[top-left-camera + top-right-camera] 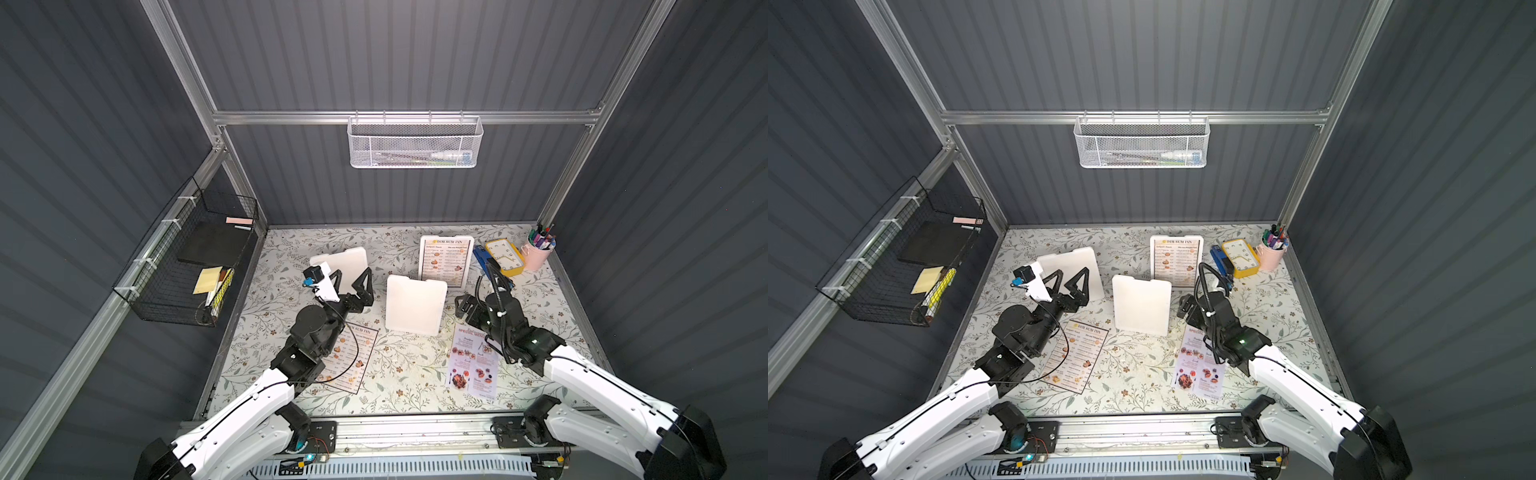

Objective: Insert the menus into the narrow rack
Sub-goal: Place the narrow rack at the center of the board, then pick up the menu from the center of the board.

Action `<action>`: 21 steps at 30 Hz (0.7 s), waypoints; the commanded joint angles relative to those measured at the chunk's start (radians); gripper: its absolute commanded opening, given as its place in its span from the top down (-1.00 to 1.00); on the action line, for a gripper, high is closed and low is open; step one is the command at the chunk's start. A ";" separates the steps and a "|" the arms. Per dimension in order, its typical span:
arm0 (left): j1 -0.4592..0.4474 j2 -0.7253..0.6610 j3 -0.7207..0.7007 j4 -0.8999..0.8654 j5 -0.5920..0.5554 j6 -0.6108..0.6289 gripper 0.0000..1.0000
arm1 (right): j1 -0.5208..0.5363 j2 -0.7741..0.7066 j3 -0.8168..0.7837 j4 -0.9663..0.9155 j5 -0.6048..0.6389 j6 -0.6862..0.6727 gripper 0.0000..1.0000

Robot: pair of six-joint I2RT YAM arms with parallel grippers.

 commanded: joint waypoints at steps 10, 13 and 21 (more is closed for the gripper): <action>-0.017 0.016 -0.018 -0.055 0.288 0.011 -0.98 | -0.006 -0.128 0.038 -0.535 0.150 0.063 -0.98; -0.060 0.010 -0.060 -0.050 0.308 -0.025 -0.89 | -0.006 -0.176 0.013 -0.631 0.189 0.154 -0.98; -0.345 0.181 -0.024 -0.066 0.163 -0.147 -0.82 | -0.008 -0.301 -0.060 -0.745 0.173 0.222 -0.98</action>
